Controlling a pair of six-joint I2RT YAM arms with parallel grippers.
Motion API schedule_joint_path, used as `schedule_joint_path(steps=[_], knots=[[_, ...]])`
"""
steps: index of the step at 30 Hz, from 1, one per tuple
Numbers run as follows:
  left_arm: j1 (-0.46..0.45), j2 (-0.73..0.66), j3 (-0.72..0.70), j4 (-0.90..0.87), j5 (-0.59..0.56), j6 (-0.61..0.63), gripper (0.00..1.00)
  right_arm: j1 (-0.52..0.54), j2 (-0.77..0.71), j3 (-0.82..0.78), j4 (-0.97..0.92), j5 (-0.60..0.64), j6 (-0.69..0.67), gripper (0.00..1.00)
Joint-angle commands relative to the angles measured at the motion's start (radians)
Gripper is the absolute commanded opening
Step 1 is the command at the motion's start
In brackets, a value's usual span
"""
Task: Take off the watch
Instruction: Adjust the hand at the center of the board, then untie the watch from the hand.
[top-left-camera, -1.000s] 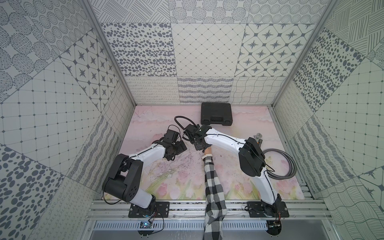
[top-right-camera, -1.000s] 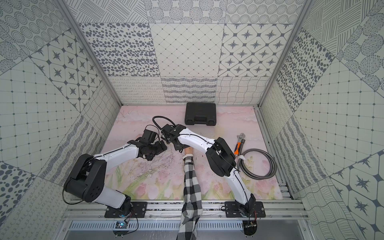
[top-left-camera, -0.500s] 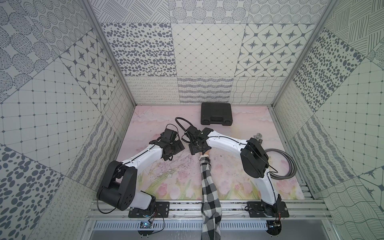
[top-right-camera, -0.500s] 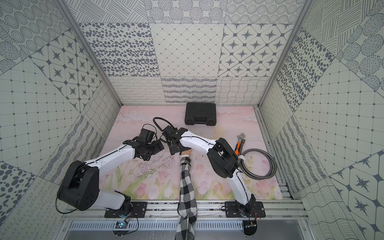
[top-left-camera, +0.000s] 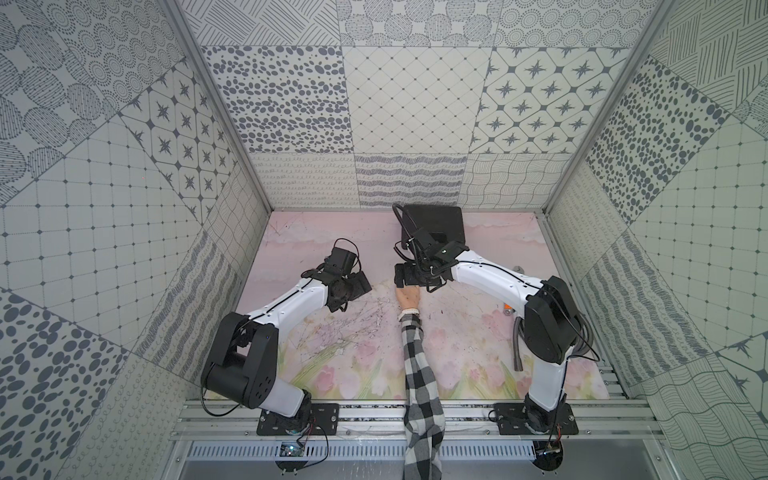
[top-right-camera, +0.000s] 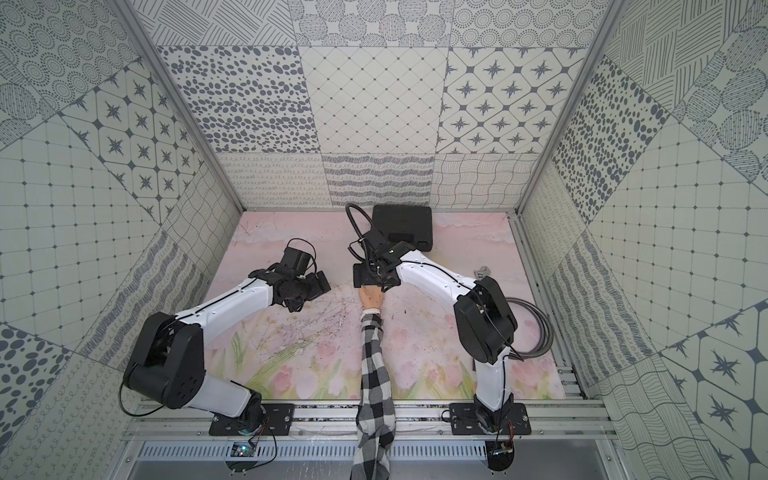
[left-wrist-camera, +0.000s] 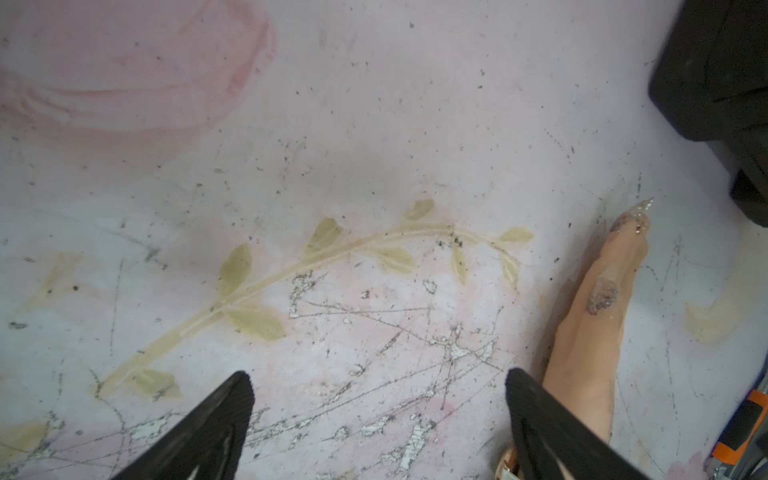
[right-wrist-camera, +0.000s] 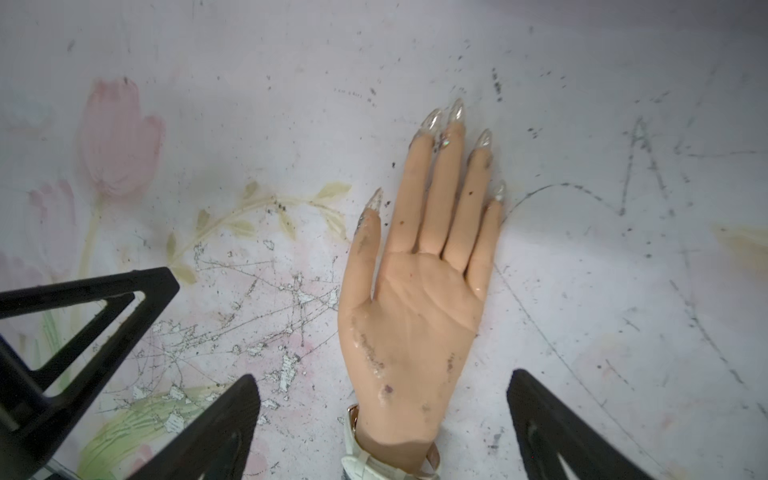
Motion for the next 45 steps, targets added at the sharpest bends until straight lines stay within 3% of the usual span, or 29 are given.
schedule_joint_path(steps=[1,8,14,29,45], knots=[[0.006,0.04,0.036,0.035,0.122,0.011,0.96,-0.056,-0.111,-0.087,0.072,-0.077,0.014,0.95],[-0.029,0.051,-0.013,0.121,0.2,-0.065,0.95,-0.147,-0.301,-0.349,0.173,-0.168,0.042,0.92],[-0.138,0.058,-0.034,0.149,0.18,-0.098,0.94,-0.14,-0.293,-0.46,0.258,-0.302,0.096,0.83],[-0.201,0.0,-0.157,0.295,0.183,-0.169,0.85,-0.043,-0.202,-0.444,0.287,-0.3,0.096,0.71],[-0.198,0.129,-0.001,0.289,0.189,-0.094,0.87,-0.044,-0.165,-0.423,0.273,-0.293,0.069,0.62]])
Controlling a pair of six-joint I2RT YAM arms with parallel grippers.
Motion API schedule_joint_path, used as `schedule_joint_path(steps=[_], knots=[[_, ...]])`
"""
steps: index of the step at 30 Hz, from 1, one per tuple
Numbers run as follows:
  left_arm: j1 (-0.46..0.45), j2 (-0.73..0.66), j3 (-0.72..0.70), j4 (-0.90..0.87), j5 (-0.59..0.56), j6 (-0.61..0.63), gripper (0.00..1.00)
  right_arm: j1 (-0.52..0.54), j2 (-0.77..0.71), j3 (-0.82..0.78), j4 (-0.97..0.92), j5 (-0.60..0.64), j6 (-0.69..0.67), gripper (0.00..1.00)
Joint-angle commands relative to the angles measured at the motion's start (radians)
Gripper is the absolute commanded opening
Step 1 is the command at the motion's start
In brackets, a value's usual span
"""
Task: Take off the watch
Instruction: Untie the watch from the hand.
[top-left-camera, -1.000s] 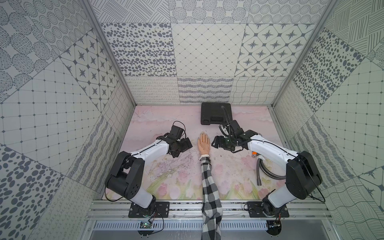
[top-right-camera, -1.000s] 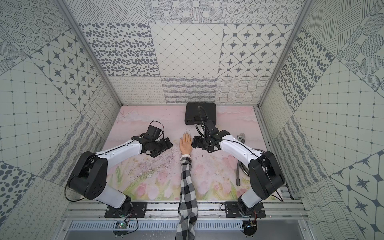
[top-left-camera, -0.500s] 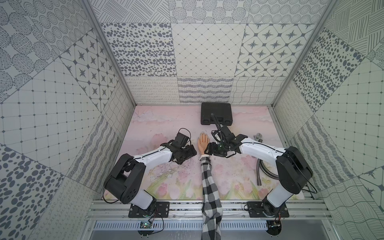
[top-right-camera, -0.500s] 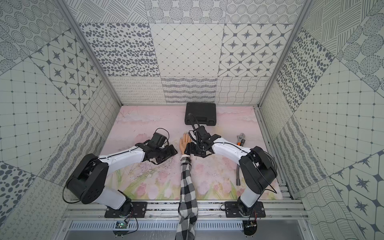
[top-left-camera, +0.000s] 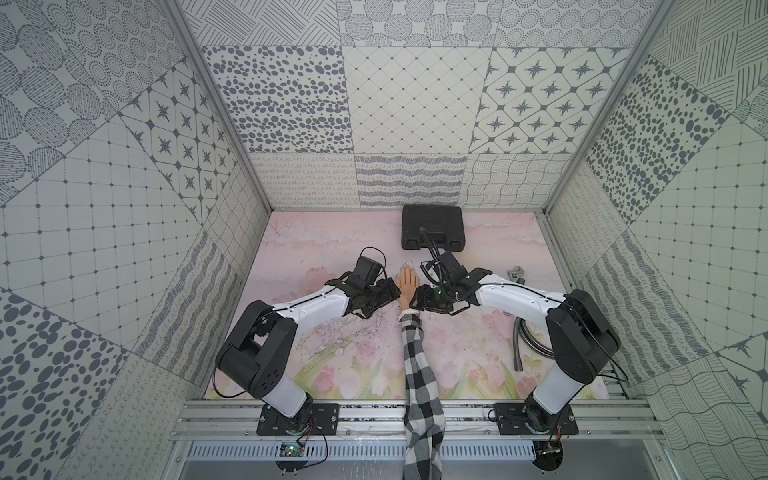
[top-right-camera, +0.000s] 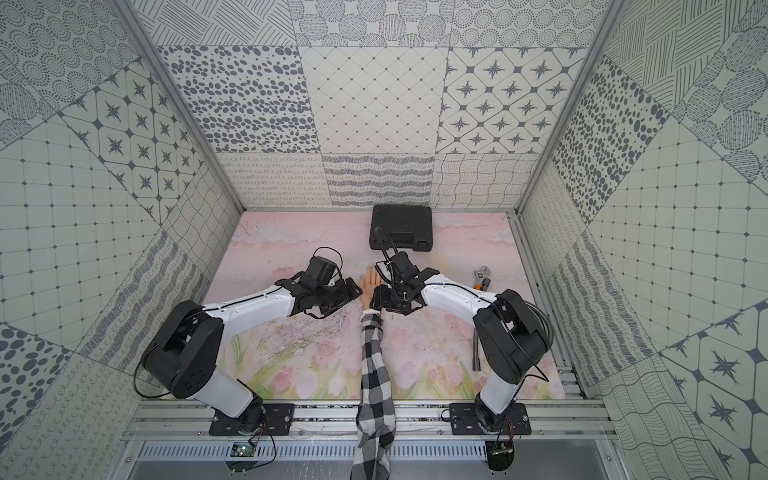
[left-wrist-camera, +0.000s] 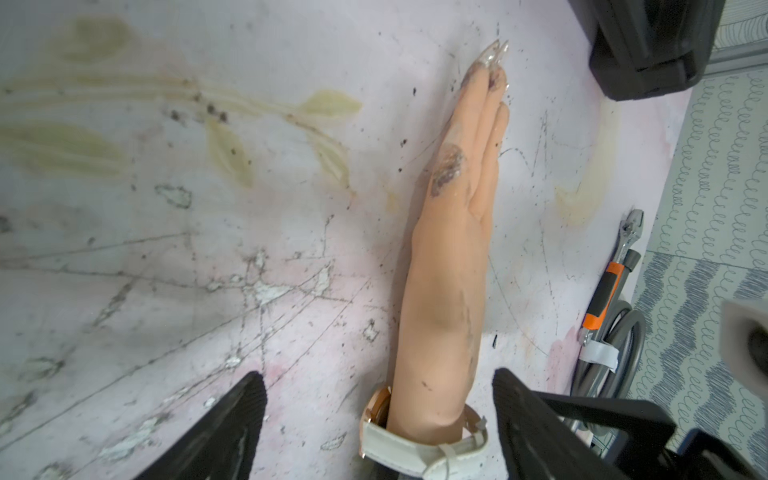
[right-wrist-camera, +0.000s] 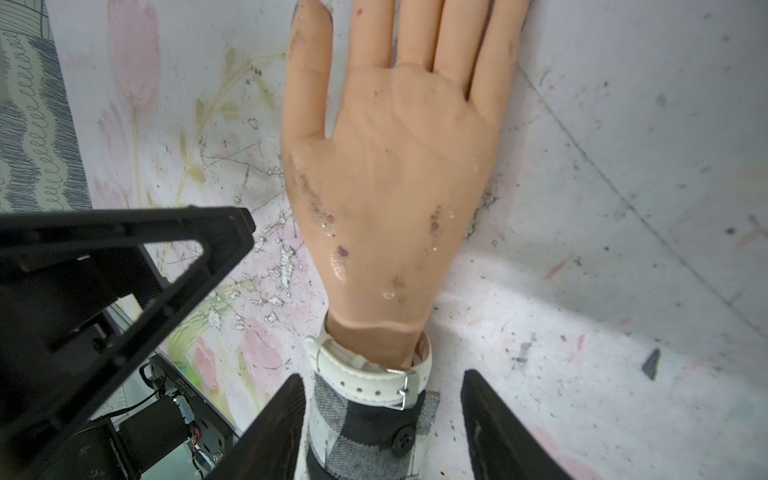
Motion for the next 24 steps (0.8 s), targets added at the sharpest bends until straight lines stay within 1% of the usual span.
schedule_joint_path(steps=[1,6,19,24], knots=[[0.001,0.052,0.052,0.003,0.006,0.04,0.87,0.001,0.018,0.023,0.021,0.009,-0.011,0.62],[0.012,0.082,0.059,-0.019,-0.003,0.058,0.87,0.002,0.027,0.029,0.026,-0.002,-0.013,0.62],[0.03,0.132,0.027,-0.001,-0.003,0.058,0.87,0.016,0.051,0.042,0.023,-0.011,-0.022,0.62],[0.03,0.13,0.024,0.0,0.004,0.058,0.87,0.036,0.054,0.059,0.016,-0.005,-0.021,0.65]])
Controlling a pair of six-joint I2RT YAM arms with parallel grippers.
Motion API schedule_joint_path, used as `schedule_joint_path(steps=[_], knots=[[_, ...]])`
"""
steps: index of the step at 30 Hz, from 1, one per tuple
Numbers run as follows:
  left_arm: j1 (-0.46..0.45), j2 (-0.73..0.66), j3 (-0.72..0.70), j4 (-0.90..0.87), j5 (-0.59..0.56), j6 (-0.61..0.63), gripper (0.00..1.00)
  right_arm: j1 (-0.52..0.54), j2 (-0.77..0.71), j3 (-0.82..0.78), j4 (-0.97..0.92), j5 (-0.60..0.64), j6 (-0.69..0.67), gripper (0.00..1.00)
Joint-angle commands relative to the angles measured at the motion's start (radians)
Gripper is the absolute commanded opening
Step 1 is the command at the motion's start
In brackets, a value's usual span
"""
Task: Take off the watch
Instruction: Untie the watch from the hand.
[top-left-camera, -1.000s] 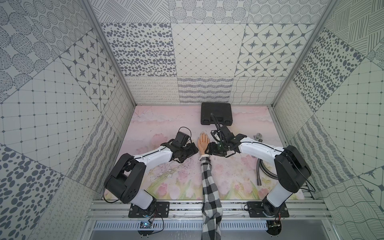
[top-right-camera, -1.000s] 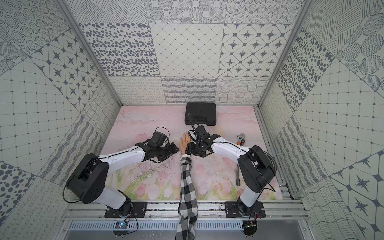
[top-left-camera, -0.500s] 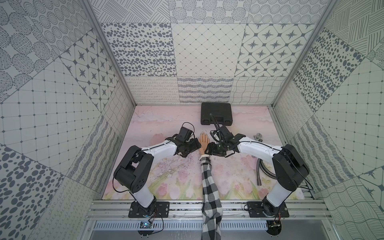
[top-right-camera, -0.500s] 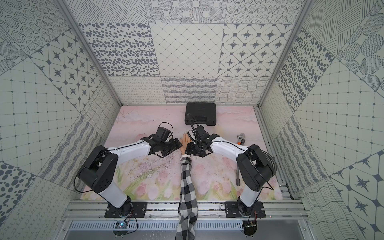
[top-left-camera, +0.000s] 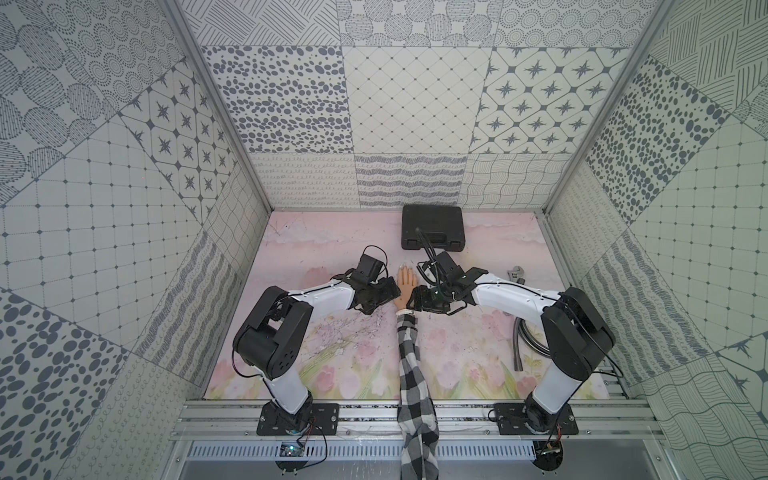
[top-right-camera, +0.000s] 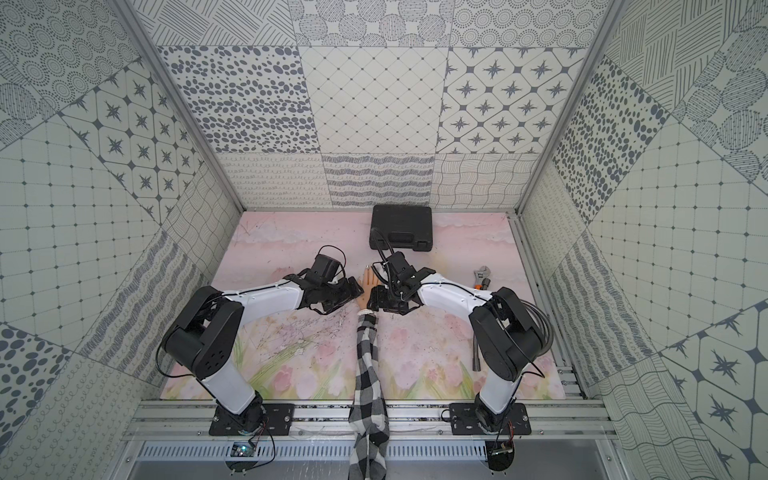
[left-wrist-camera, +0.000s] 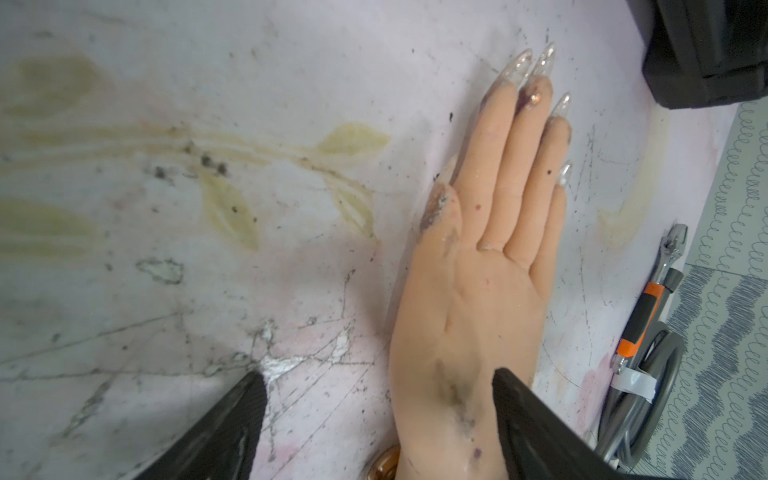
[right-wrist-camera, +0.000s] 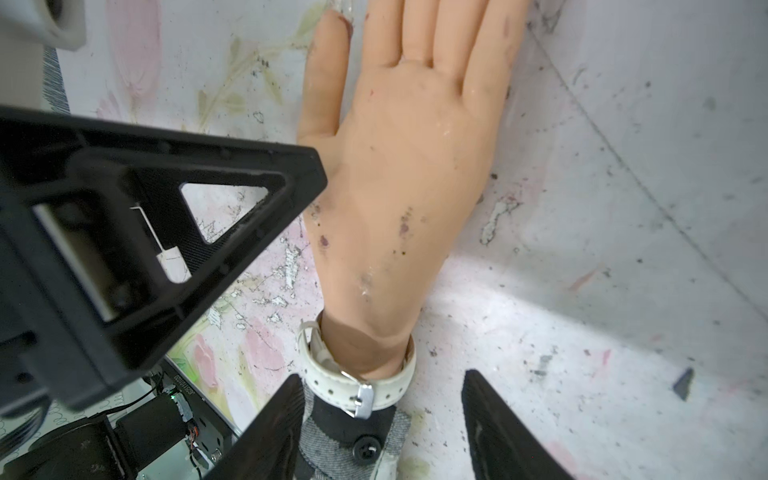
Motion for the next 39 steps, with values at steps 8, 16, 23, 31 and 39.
schedule_joint_path(steps=[8,16,23,31,39], knots=[[0.006,-0.075,-0.004,-0.093,-0.05,0.027,0.88,0.067,0.032,0.082,-0.059,0.127,-0.023,0.69],[0.019,-0.211,-0.034,-0.222,-0.126,0.046,0.89,0.088,0.057,0.129,-0.104,0.167,-0.042,0.68],[0.018,-0.25,-0.127,-0.184,-0.072,0.019,0.89,0.096,0.083,0.16,-0.125,0.178,-0.048,0.65],[-0.005,-0.265,-0.208,-0.127,-0.039,-0.017,0.88,0.113,0.091,0.176,-0.157,0.195,-0.057,0.63],[-0.026,-0.25,-0.234,-0.082,-0.03,-0.037,0.88,0.124,0.108,0.188,-0.172,0.217,-0.057,0.63]])
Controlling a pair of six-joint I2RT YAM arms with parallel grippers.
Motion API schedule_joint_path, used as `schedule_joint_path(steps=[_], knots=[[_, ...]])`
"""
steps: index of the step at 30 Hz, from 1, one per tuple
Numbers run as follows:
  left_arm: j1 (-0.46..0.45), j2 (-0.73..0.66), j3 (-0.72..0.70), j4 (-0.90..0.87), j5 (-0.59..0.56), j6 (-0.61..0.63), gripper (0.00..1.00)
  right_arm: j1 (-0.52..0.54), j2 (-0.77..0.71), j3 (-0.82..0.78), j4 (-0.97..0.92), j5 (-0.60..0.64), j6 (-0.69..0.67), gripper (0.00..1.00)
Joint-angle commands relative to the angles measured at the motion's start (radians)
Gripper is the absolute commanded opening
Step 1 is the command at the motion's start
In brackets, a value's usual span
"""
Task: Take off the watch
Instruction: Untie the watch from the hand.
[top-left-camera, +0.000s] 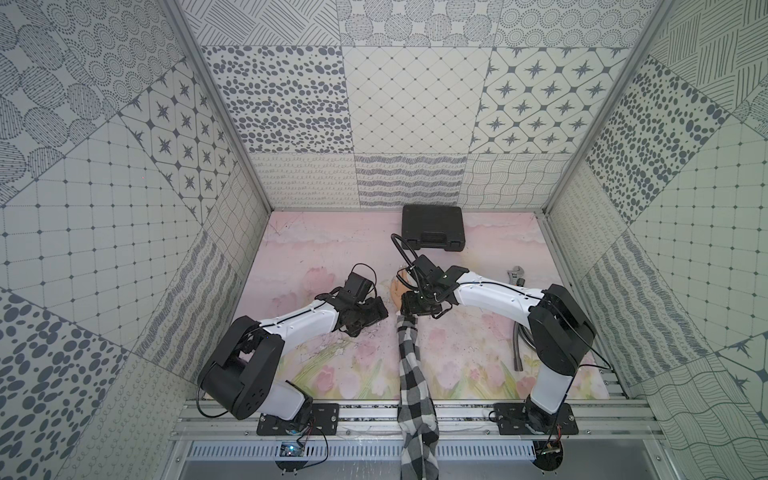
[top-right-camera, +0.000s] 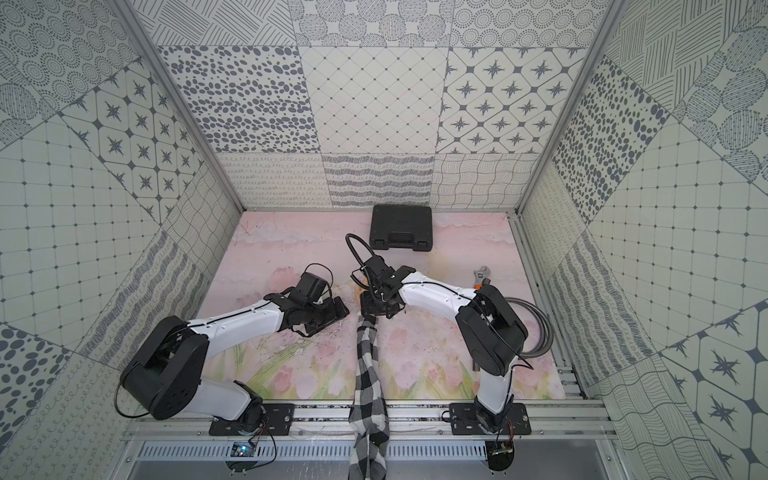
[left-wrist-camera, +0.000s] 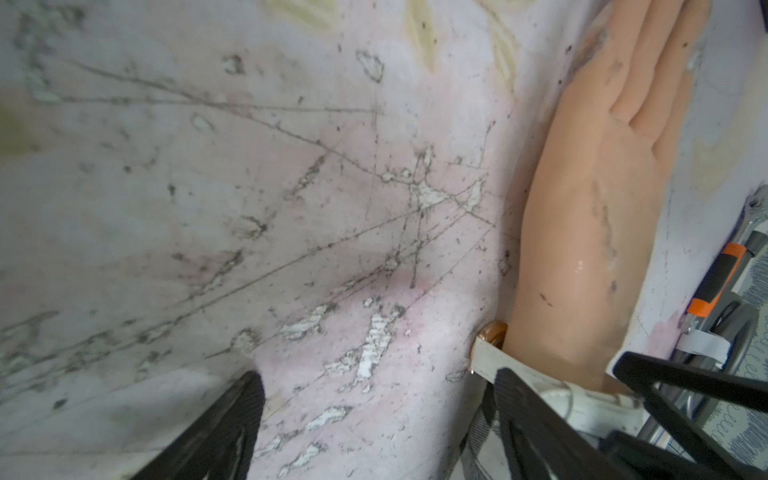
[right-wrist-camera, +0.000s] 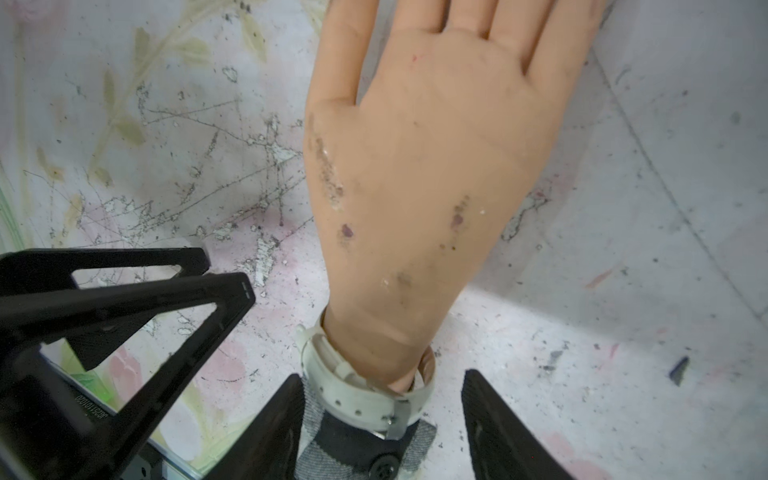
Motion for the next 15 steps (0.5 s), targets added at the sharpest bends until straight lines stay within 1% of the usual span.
schedule_joint_path(steps=[1,15], knots=[[-0.012,0.007,-0.012,0.042,0.016,-0.024,0.88,0.007,0.02,0.032,0.002,0.024,-0.011,0.63],[-0.019,0.038,-0.016,0.078,0.028,-0.03,0.88,0.013,0.039,0.048,-0.003,0.013,-0.015,0.62]])
